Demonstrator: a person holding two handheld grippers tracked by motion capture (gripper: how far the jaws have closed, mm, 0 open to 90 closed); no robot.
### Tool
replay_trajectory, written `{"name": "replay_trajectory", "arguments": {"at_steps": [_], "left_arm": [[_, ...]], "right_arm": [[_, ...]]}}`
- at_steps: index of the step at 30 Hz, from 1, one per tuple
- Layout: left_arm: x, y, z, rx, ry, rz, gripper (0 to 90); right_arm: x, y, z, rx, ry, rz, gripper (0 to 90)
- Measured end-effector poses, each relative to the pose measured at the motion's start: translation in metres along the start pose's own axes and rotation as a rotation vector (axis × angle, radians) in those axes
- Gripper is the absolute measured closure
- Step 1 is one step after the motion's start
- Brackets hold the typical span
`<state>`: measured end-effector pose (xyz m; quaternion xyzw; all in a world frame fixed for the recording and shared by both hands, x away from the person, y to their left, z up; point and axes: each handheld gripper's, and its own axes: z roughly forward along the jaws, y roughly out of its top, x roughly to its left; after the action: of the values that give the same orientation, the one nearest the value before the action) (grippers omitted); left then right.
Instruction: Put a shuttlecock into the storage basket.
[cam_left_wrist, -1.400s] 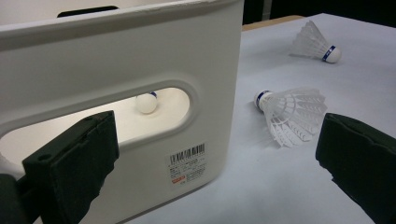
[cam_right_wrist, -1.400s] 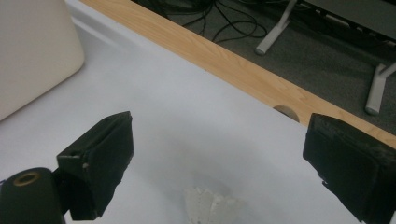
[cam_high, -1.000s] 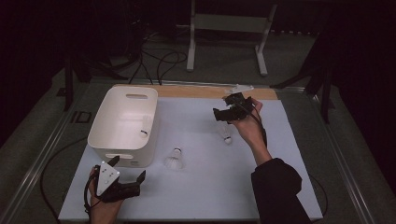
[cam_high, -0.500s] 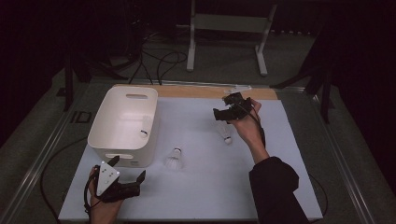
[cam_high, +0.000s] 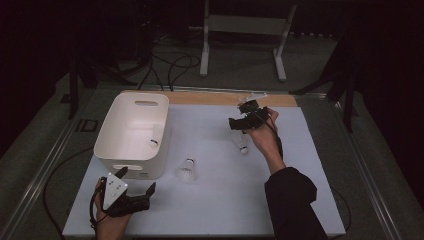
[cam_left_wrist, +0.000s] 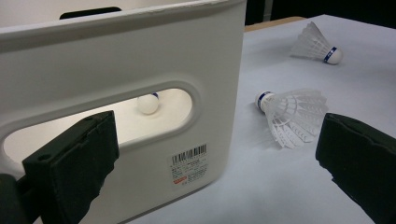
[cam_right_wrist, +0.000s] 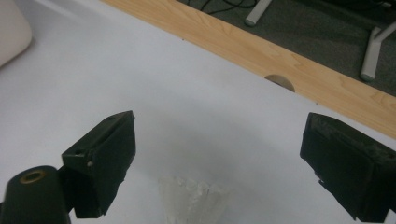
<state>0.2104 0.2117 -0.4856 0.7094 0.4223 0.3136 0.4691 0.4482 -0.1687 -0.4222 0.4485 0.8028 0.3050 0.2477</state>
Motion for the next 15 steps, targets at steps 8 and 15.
{"name": "replay_trajectory", "arguments": {"at_steps": [8, 15], "left_arm": [[0.0, 0.0, 0.0, -0.001, 0.001, 0.0, 0.0], [0.0, 0.0, 0.0, 0.0, 0.0, 0.001, 0.0]], "right_arm": [[-0.003, -0.005, 0.007, 0.017, -0.012, 0.016, 10.3], [-0.004, -0.008, 0.013, 0.028, -0.006, 0.028, 10.3]]}}
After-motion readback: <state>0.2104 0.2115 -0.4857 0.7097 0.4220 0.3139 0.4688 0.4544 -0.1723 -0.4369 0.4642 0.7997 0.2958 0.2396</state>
